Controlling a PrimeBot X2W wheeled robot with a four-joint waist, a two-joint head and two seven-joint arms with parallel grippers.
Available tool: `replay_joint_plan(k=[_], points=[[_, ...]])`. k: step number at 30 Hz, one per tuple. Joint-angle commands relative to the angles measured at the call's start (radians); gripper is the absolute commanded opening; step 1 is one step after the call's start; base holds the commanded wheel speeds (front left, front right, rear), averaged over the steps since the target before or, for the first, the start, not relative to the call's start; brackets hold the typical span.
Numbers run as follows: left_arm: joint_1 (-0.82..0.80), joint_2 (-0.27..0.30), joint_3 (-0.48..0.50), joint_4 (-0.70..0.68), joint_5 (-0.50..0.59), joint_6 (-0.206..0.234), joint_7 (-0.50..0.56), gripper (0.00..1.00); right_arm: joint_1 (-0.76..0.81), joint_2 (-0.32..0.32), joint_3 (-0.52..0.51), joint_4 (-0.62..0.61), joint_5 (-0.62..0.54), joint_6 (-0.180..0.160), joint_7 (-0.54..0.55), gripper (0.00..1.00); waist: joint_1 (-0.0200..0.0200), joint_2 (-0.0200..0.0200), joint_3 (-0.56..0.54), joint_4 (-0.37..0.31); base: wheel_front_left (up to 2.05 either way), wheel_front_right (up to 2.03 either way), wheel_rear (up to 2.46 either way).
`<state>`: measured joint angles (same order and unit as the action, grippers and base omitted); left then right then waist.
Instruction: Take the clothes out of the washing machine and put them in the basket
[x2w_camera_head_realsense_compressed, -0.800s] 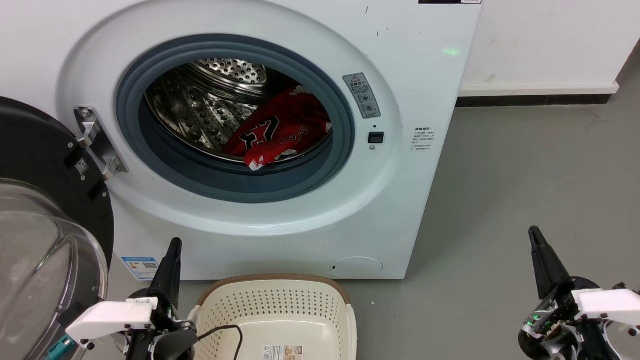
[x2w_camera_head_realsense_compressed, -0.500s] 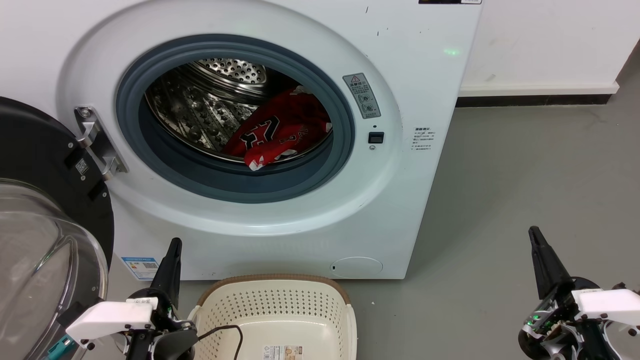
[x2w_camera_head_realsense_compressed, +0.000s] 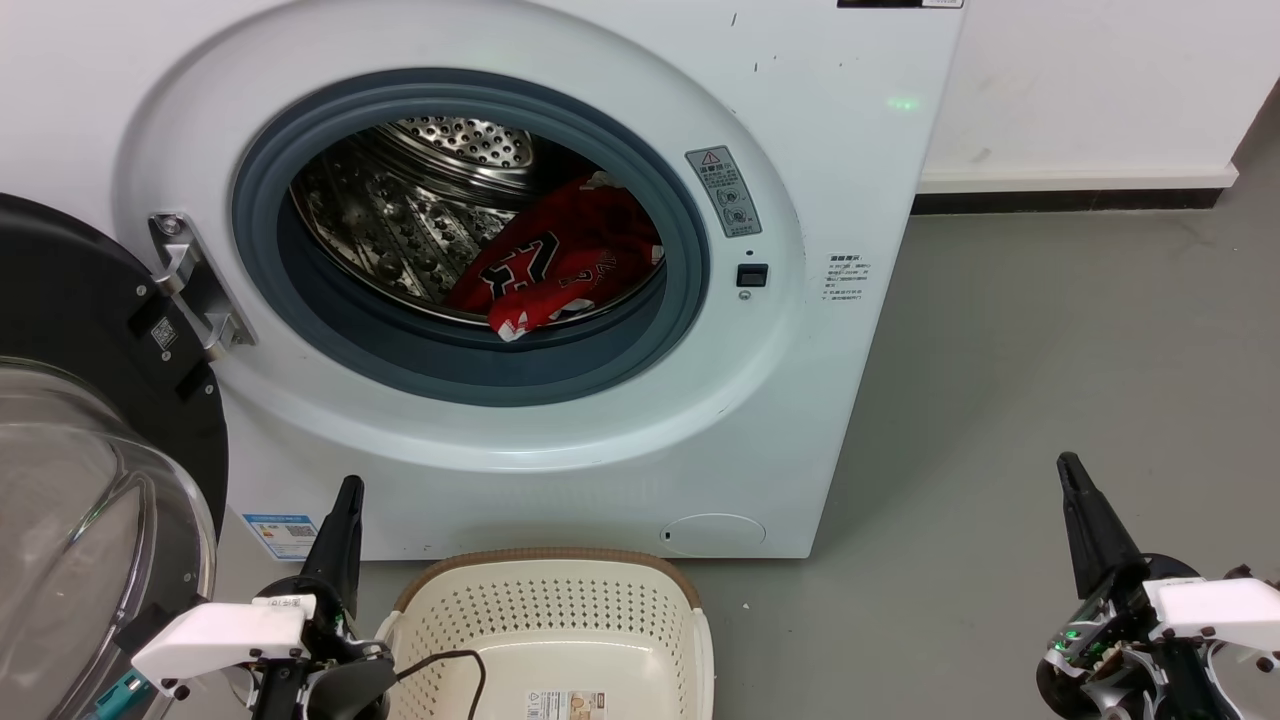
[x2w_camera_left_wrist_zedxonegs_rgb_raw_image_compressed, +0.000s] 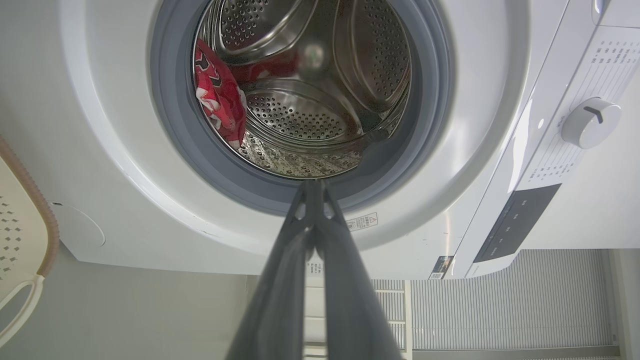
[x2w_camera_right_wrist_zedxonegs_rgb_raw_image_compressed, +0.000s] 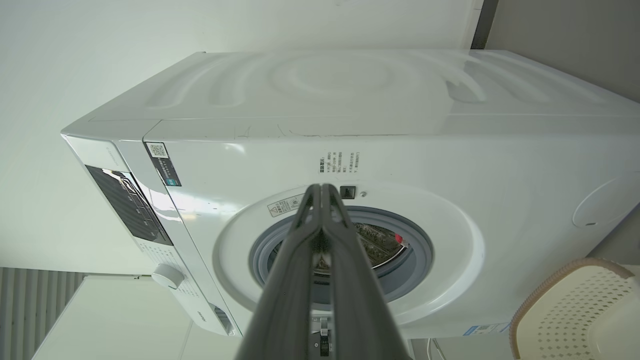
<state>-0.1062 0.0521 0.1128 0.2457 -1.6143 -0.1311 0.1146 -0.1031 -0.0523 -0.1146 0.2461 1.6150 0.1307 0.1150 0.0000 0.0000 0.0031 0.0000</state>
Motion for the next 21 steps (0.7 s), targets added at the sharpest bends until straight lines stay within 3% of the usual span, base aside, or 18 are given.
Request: replay_joint_plan(k=[1,16,17,21], points=[[-0.007,-0.002,0.003,0.000,0.004,-0.003,0.002,0.00,-0.013,0.003,0.000,0.001,-0.005,0.000,0.001,0.00,0.0000,0.0000,0.000,0.000,0.00,0.00,0.00],[-0.007,-0.002,0.003,0.000,0.003,-0.003,0.002,0.00,-0.013,0.003,0.000,0.001,-0.005,0.000,0.001,0.00,0.0000,0.0000,0.000,0.000,0.00,0.00,0.00],[0.001,0.000,-0.001,0.003,0.000,0.000,0.000,1.00,0.002,0.000,0.000,0.002,0.000,0.000,0.000,1.00,0.0000,0.0000,0.000,0.000,0.00,0.00,0.00],[0.022,-0.002,-0.008,0.019,0.004,0.000,-0.008,1.00,0.022,0.002,0.003,0.021,-0.002,0.000,-0.007,1.00,0.0000,0.0000,0.000,0.000,0.00,0.00,0.00]])
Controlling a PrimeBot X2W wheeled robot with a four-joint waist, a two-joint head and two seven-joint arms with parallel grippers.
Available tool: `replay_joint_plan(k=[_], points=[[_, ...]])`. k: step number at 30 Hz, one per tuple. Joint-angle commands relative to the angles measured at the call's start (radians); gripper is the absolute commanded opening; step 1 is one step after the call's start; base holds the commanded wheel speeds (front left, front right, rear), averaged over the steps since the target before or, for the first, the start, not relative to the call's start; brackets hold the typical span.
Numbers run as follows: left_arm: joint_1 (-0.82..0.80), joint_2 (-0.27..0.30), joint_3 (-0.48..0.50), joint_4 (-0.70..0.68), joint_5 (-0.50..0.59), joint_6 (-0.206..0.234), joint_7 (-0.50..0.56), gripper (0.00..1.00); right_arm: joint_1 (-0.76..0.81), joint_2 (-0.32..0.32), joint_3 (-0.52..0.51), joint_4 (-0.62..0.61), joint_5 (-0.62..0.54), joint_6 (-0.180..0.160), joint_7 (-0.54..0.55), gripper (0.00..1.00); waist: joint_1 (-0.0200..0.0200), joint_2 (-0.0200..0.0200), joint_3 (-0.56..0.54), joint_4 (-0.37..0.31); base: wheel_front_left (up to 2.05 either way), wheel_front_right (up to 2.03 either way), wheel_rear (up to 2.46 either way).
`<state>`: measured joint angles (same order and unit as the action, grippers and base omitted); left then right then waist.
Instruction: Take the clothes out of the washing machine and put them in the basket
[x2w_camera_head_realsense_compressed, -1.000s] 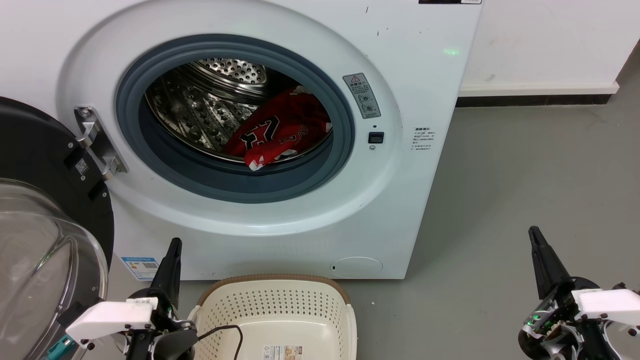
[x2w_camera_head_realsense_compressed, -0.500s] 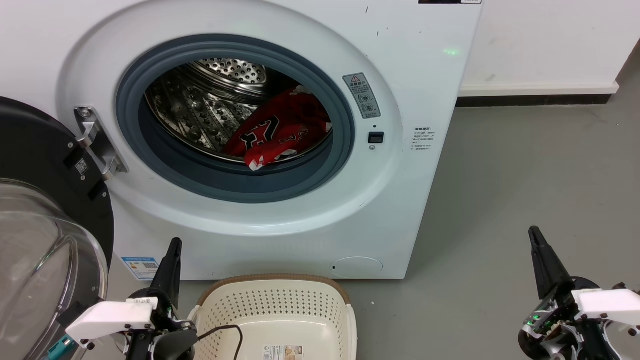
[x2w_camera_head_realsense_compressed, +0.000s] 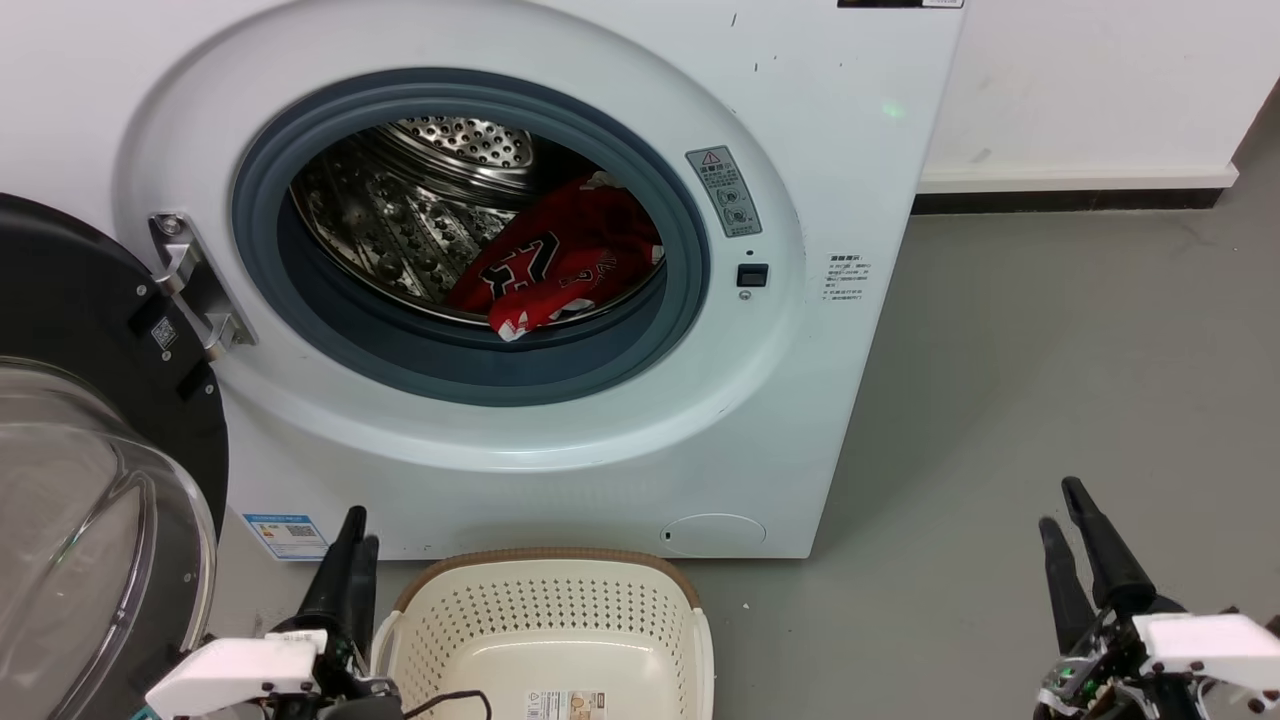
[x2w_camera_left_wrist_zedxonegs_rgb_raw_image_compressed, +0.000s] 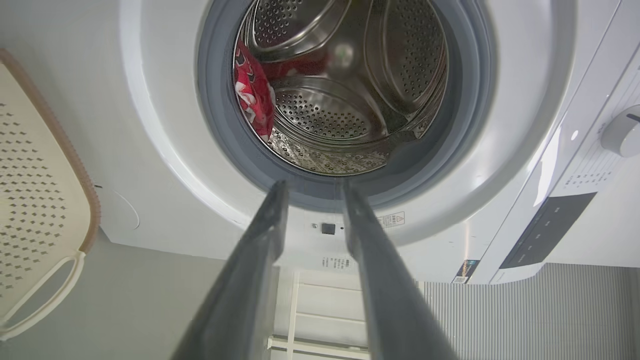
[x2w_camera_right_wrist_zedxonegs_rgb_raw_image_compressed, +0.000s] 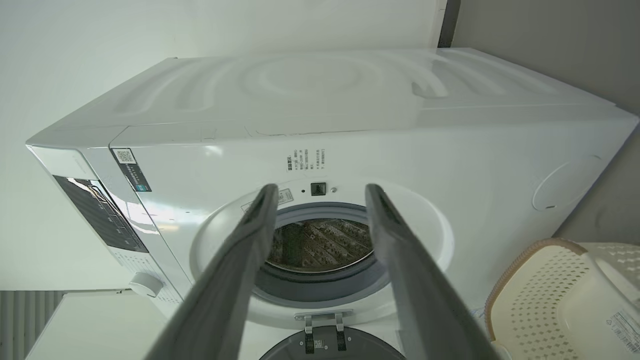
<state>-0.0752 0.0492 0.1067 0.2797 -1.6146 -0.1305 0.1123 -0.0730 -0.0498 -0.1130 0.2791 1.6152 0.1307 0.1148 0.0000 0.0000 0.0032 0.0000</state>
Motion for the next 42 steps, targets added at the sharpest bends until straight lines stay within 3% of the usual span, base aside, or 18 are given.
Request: replay_joint_plan(k=[1,11,31,42], points=[[-0.008,0.001,-0.002,-0.019,0.009,0.000,-0.011,1.00,-0.006,-0.001,0.001,-0.013,-0.005,0.000,-0.013,1.00,0.0000,0.0000,0.000,0.000,0.00,0.00,0.00],[-0.001,0.001,0.014,-0.067,0.142,0.012,-0.061,1.00,0.013,-0.001,-0.008,-0.062,-0.156,0.000,-0.063,1.00,0.0000,0.0000,0.003,0.001,0.00,0.00,0.00],[0.030,0.001,-0.058,-0.194,0.562,0.130,-0.145,1.00,0.060,-0.001,0.034,-0.205,-0.671,0.000,-0.147,1.00,0.0000,0.0000,0.008,0.002,0.00,0.00,0.00],[0.044,0.001,-0.092,-0.228,0.759,0.172,-0.184,1.00,0.087,-0.002,0.061,-0.248,-0.905,0.000,-0.187,1.00,0.0000,0.0000,0.012,0.003,0.00,0.00,0.00]])
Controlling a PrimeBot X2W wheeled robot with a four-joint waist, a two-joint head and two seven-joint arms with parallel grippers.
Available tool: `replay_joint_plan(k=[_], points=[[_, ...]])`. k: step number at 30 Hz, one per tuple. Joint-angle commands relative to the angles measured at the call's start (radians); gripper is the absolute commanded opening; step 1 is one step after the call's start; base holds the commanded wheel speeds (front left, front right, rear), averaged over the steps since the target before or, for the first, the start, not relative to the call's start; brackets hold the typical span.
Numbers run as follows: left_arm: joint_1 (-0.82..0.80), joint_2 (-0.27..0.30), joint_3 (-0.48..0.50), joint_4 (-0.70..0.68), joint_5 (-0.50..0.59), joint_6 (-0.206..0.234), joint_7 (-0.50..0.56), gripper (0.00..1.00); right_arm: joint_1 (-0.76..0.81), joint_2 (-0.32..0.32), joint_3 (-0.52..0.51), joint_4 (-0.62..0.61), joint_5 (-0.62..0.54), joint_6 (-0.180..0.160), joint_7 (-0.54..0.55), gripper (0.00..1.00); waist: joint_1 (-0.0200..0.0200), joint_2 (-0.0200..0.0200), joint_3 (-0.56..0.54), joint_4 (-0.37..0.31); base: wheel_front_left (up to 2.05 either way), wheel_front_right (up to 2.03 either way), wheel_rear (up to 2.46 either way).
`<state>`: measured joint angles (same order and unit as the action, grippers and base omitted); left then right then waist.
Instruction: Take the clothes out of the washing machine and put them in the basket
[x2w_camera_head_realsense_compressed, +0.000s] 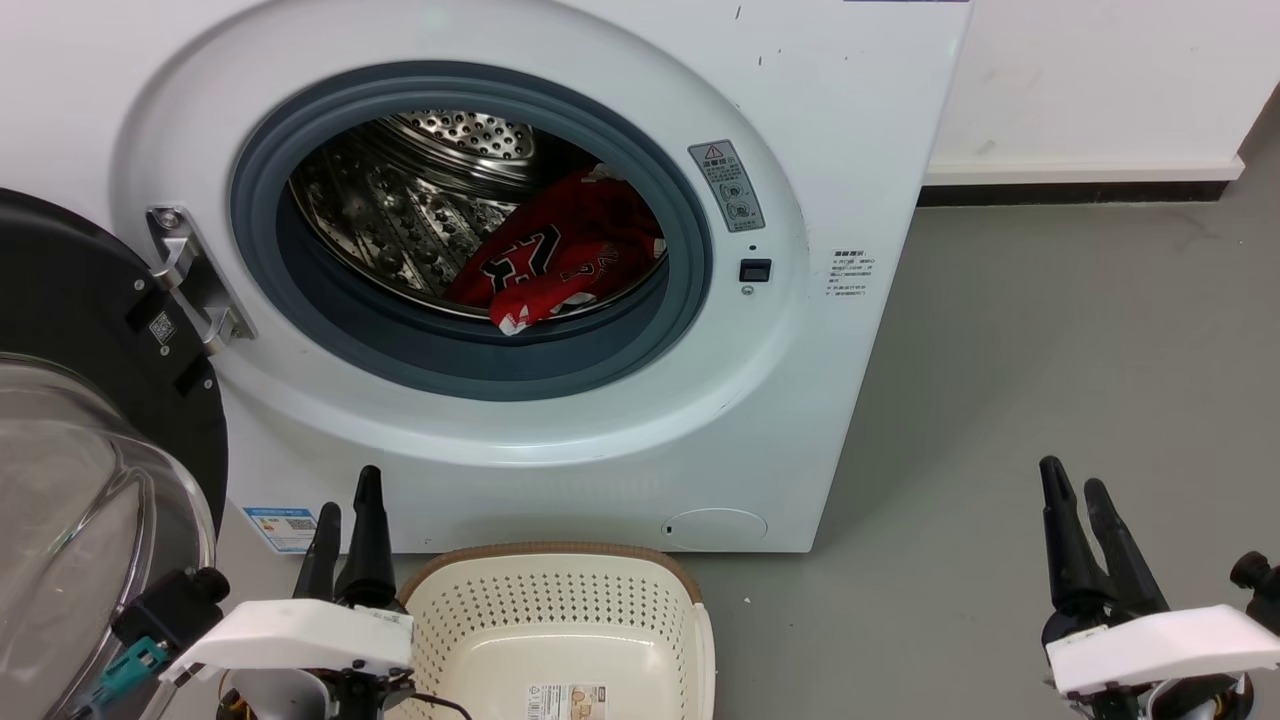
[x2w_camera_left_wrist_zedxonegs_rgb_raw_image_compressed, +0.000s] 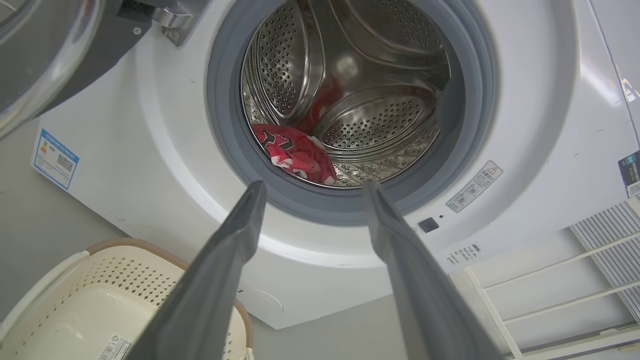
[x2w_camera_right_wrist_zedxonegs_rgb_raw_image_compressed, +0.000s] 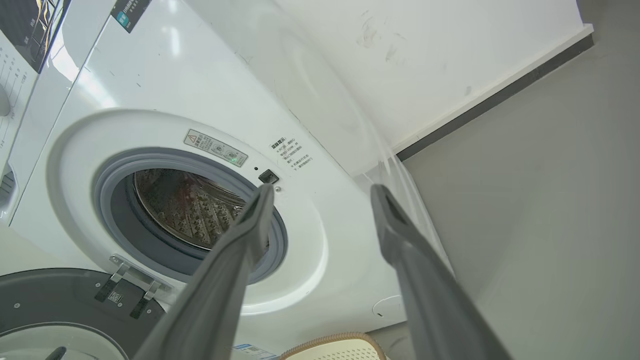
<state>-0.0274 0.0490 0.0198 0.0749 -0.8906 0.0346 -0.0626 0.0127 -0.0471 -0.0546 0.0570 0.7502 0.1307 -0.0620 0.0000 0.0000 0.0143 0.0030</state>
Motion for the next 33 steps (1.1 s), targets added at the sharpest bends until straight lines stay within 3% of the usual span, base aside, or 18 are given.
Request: replay_joint_plan(k=[1,33], points=[[-0.002,0.002,-0.007,-0.026,0.052,0.009,-0.013,1.00,0.002,-0.004,0.004,-0.030,-0.056,0.000,-0.013,1.00,0.0000,0.0000,0.001,0.000,0.00,0.00,0.00],[0.052,0.002,-0.066,-0.106,0.455,0.046,-0.105,1.00,0.070,-0.005,0.020,-0.148,-0.445,0.000,-0.106,1.00,0.0000,0.0000,0.005,0.003,0.00,0.00,0.00]])
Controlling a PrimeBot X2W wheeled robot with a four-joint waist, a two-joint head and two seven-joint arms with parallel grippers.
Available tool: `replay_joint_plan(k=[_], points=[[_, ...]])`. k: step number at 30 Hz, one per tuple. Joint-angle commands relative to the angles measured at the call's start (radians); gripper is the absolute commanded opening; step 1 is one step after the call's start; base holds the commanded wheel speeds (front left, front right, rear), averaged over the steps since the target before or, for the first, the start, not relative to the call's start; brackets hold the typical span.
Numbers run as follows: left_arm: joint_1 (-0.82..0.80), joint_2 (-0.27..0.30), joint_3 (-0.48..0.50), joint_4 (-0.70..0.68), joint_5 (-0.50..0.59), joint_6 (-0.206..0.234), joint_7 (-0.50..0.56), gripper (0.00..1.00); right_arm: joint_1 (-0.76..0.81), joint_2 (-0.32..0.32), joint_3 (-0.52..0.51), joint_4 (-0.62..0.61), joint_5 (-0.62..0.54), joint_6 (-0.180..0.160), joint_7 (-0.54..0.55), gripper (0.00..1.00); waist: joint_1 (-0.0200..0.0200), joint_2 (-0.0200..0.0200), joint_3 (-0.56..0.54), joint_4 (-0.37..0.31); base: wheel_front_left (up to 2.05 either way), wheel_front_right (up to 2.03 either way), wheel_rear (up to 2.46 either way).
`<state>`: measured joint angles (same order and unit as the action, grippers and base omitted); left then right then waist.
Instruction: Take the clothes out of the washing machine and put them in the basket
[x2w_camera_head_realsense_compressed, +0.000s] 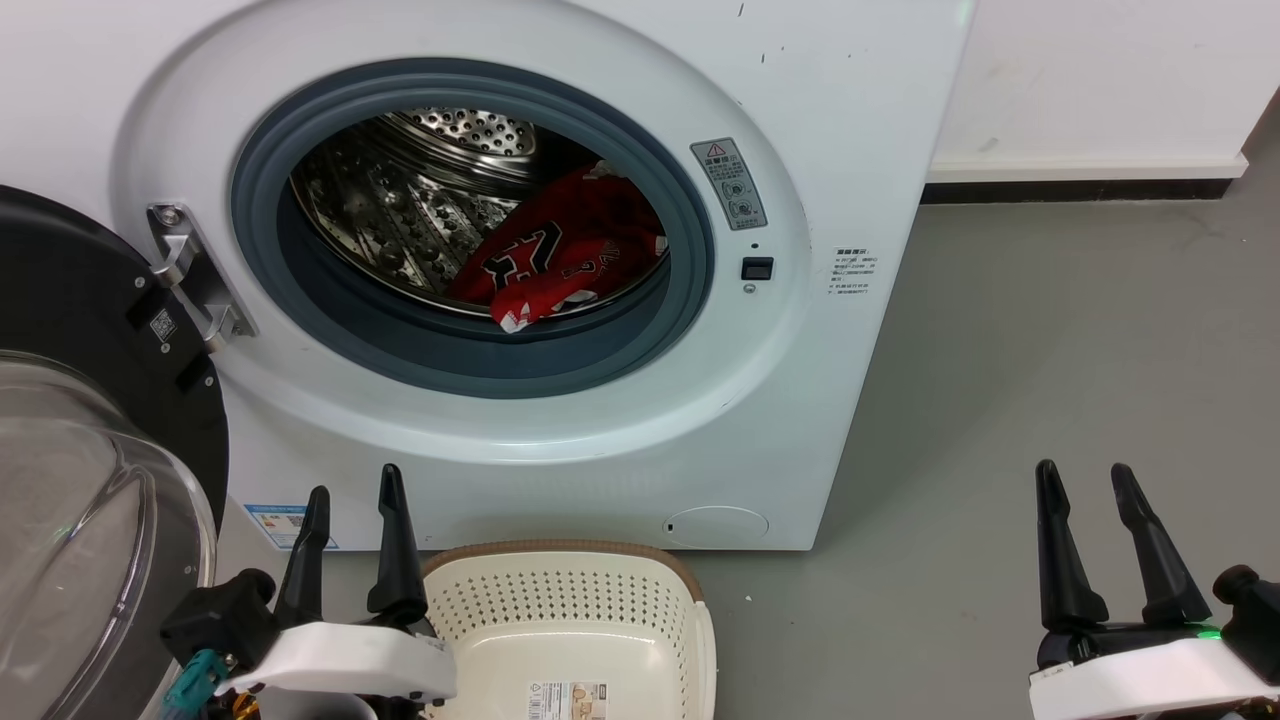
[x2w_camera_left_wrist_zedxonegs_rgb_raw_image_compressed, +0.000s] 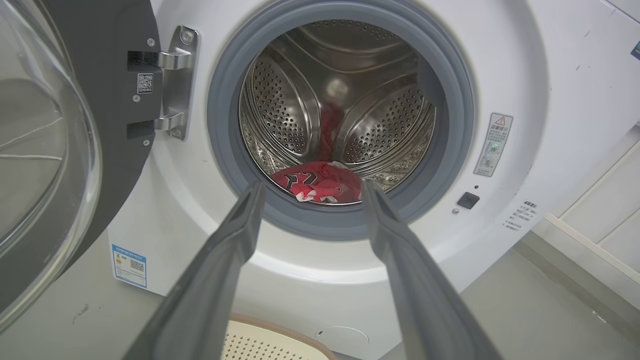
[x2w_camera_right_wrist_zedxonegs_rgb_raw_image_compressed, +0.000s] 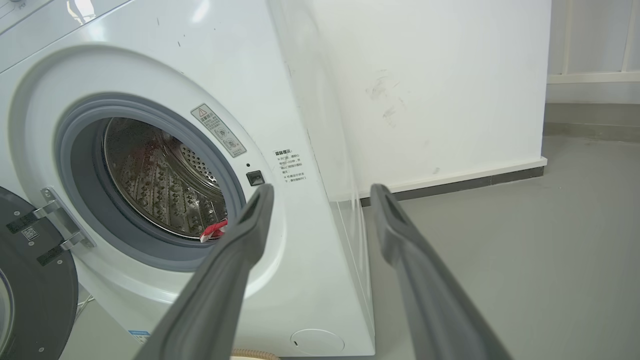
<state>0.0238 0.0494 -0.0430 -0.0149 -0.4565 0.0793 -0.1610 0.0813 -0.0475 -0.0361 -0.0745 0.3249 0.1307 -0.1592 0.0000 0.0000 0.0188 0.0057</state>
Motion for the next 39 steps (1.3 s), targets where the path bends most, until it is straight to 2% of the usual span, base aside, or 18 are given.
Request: replay_joint_plan(k=[1,16,39], points=[[0.002,0.001,-0.005,-0.018,0.030,0.003,-0.009,1.00,0.002,-0.004,0.002,-0.019,-0.031,0.000,-0.011,1.00,0.0000,0.0000,0.001,0.000,0.00,0.00,0.00],[0.023,0.001,-0.016,-0.036,0.163,0.016,-0.044,1.00,0.029,-0.004,0.004,-0.048,-0.167,0.000,-0.046,1.00,0.0000,0.0000,0.006,0.005,0.00,0.00,0.00],[0.051,0.001,-0.035,-0.039,0.319,0.035,-0.090,1.00,0.061,-0.004,0.000,-0.099,-0.305,0.000,-0.090,1.00,0.0000,0.0000,0.009,0.008,0.00,0.00,0.00]])
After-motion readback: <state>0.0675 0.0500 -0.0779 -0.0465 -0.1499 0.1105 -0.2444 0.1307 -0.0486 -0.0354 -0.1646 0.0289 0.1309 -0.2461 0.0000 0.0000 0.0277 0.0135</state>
